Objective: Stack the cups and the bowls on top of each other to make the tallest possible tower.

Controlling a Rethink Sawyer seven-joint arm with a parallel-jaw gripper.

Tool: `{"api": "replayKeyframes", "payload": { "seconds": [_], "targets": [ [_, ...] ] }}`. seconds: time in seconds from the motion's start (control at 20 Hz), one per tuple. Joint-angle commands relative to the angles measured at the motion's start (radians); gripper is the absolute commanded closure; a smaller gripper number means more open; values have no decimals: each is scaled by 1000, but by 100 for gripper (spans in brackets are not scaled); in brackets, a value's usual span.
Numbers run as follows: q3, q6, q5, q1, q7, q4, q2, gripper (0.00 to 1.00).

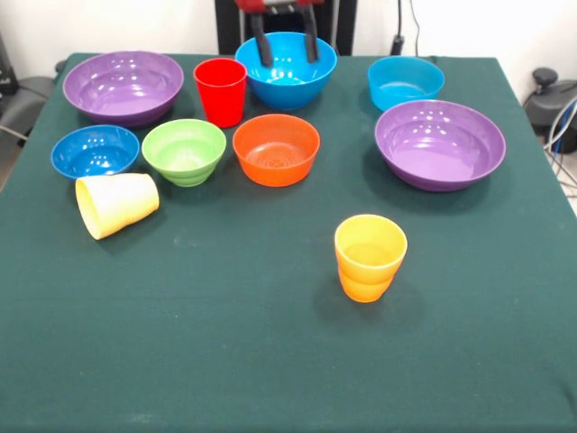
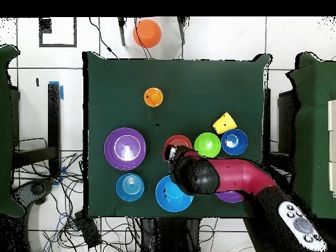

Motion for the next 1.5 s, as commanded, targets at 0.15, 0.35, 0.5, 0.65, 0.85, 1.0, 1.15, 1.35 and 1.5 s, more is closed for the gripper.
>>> {"api": "replayKeyframes", "payload": {
  "seconds": [0.15, 0.35, 0.5, 0.65, 0.85, 1.0, 1.15, 1.35, 1.5],
  "targets": [
    [121, 157, 93, -72, -47, 123, -88, 0],
    [125, 149, 72, -91, -60, 119, -70, 0],
    [120, 137, 57, -81, -44, 111, -60, 0],
    [122, 120, 51, -78, -37, 104, -37, 0],
    [46, 128, -16, -28, -31, 38, -3, 0],
    [1, 126, -53, -10, -30, -2, 35, 0],
    [-14, 109, -75, -10, -38, -18, 68, 0],
    [-28, 110, -102, 3, -43, -40, 110, 0],
    [-16, 130, -98, -15, -63, -65, 148, 0]
  ]
}}
